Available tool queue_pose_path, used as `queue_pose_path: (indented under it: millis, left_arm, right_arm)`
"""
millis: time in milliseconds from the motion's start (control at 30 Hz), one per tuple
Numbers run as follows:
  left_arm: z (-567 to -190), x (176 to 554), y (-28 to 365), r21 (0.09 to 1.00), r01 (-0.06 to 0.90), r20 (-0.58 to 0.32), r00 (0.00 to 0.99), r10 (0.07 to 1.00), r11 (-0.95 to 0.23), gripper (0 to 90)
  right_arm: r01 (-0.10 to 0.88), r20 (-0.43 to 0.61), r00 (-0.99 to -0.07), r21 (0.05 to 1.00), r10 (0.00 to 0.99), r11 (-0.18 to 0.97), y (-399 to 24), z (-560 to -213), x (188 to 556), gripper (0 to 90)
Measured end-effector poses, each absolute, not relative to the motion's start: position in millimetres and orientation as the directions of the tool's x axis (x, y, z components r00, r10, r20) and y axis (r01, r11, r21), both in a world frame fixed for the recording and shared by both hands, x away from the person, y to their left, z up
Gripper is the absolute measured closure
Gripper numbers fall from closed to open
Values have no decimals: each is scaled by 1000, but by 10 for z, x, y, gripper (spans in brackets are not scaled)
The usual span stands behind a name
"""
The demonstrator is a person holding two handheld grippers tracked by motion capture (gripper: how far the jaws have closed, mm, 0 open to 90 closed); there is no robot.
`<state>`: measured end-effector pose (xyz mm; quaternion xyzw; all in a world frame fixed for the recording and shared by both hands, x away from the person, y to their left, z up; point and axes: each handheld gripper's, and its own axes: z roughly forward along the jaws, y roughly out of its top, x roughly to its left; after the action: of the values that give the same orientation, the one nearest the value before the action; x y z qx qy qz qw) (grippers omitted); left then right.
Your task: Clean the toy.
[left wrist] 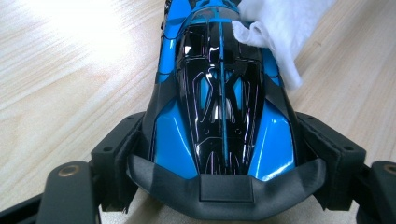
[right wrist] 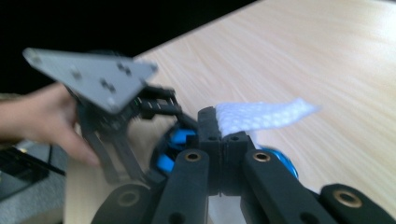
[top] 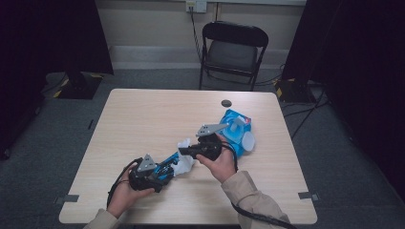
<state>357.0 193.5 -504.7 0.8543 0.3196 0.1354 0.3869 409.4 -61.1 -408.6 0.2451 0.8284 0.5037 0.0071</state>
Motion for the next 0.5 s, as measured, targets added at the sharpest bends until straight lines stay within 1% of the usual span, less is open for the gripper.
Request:
queue_pose_path:
  millis: [333,500]
  left_arm:
    - [-5047,3567,1933,747,443,-15,757,653,-496,235]
    - [-5047,3559,1929,748,446,-16,752,659,-491,236]
  right_arm:
    - [399,181,-878,788,443,468,-657,-4470,4045,870]
    - [416,183,-871,767,455,489,-821,-4645,3967,817]
